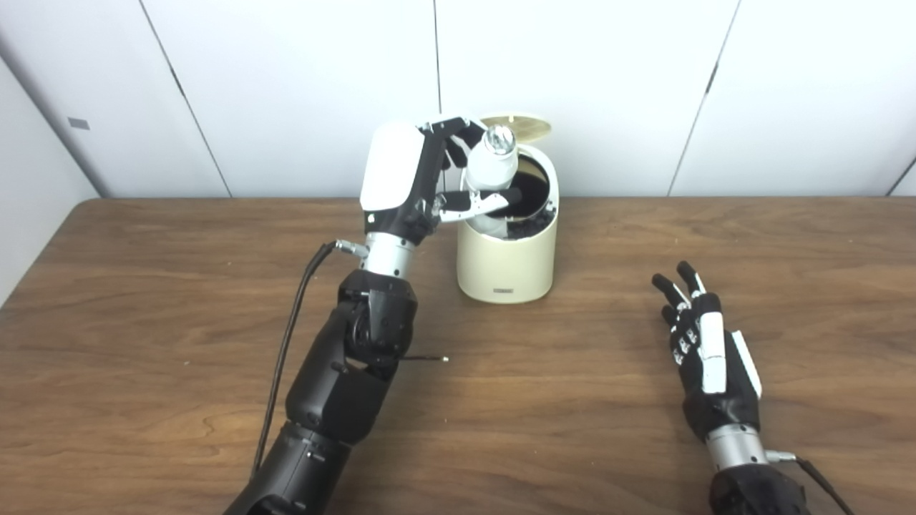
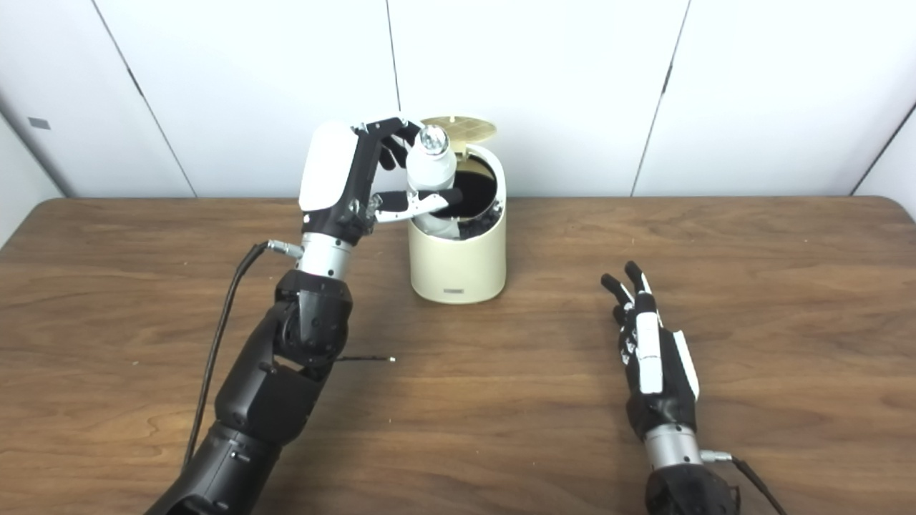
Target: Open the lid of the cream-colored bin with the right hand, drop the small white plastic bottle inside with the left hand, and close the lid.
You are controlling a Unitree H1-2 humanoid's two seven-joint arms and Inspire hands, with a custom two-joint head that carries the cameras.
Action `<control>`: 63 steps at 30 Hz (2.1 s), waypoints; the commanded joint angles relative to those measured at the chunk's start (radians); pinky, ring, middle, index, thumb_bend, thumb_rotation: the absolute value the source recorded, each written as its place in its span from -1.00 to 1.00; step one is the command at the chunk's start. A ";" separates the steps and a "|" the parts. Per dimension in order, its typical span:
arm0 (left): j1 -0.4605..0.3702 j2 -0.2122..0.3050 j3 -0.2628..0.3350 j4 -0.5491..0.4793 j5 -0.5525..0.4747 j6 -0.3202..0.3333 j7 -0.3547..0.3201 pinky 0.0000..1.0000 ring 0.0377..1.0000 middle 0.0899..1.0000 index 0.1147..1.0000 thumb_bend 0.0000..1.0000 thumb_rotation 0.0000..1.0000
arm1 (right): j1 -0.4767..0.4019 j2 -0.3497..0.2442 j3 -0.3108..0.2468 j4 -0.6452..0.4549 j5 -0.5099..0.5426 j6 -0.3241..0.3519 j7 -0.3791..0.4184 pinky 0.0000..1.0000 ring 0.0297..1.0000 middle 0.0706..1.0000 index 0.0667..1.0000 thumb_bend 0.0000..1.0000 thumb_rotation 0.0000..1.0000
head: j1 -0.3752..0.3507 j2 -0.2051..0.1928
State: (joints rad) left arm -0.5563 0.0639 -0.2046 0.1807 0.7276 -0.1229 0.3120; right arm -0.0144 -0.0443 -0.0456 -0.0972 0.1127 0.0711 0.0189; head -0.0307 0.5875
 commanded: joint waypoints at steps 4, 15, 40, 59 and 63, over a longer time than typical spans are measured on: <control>-0.050 -0.002 -0.004 -0.009 0.008 -0.012 0.025 -0.31 -0.21 -0.01 -0.15 -0.06 -1.00 | -0.009 0.012 0.018 0.000 -0.007 0.019 0.009 1.00 0.99 0.80 0.95 0.26 1.00 | -0.004 0.004; -0.048 -0.020 -0.012 -0.031 0.013 -0.004 0.023 -0.30 -0.19 -0.01 -0.17 -0.05 -1.00 | -0.007 0.008 0.026 -0.001 -0.016 0.028 0.009 1.00 0.99 0.80 0.96 0.24 1.00 | -0.005 0.006; -0.065 0.002 -0.042 0.084 0.036 -0.043 0.078 -0.30 -0.21 0.00 -0.15 -0.06 -1.00 | -0.009 0.004 0.039 -0.005 -0.022 0.021 0.011 1.00 1.00 0.79 0.97 0.24 1.00 | -0.016 0.009; -0.044 0.005 -0.045 0.041 0.035 -0.004 0.061 0.03 0.15 0.14 0.07 0.74 -0.99 | -0.007 0.000 0.035 -0.001 -0.013 0.018 0.009 1.00 0.97 0.73 0.96 0.23 1.00 | -0.009 0.011; -0.042 0.006 -0.047 0.039 0.043 -0.002 0.065 0.08 0.21 0.19 0.16 0.98 -0.93 | -0.007 -0.002 0.034 0.002 -0.008 0.018 0.013 1.00 0.97 0.74 0.97 0.25 1.00 | -0.007 0.012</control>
State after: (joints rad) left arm -0.5644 0.0690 -0.2523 0.2567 0.7535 -0.1264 0.3571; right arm -0.0170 -0.0525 -0.0247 -0.0979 0.0975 0.0726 0.0098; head -0.0368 0.5983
